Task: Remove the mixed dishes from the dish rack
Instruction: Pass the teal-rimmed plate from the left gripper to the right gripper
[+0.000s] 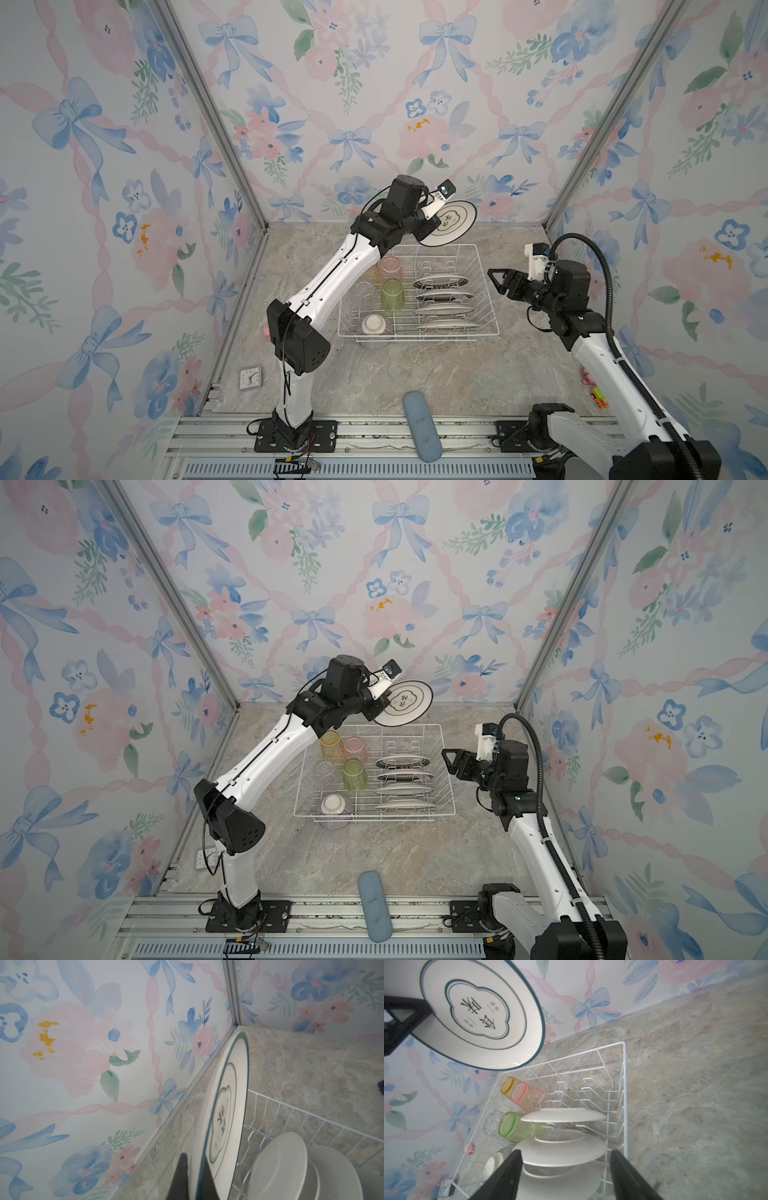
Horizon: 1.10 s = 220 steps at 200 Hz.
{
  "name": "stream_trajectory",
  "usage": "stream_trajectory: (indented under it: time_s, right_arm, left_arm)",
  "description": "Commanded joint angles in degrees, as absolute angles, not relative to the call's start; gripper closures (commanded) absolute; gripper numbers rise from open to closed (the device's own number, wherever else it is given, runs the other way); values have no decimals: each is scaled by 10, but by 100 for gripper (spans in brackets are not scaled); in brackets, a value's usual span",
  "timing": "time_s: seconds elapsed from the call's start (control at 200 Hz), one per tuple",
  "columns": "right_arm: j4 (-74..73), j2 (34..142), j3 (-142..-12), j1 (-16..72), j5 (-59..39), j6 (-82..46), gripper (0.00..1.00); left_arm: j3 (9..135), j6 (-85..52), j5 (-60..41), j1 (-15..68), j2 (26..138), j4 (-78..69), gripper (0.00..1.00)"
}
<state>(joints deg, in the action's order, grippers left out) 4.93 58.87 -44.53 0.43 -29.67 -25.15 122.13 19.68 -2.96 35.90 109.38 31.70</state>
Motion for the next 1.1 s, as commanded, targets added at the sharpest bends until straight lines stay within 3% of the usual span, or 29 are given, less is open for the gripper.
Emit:
stream_trajectory:
  time_s: [0.0,0.195,0.54,0.61,0.92,0.98,1.065,1.095]
  right_arm:
    - [-112,606,-404,-18,-422,-338,33]
    - [-357,652,-348,-18,-522,-468,33]
    - [-723,776,-321,-6,-543,-665,36]
    - [-803,814,-328,-3,-545,-713,42]
    - [-806,839,-355,28,-531,-714,65]
    - [-805,839,-357,28,-529,-716,75]
    - [-805,841,-359,27,-526,-727,100]
    - [-806,841,-359,26,-526,-728,100]
  left_arm:
    - [1188,87,-163,335,1050,297,100]
    - [1151,-2,-292,311,1039,297,100]
    - [1154,-54,-403,301,1085,296,100]
    - [1159,-59,-420,301,1095,295,100]
    - [1169,-69,-442,303,1124,294,100]
    - [1170,-69,-441,305,1126,294,100]
    - [1169,-68,-434,308,1127,294,100]
    - [1168,-67,-433,309,1127,294,100]
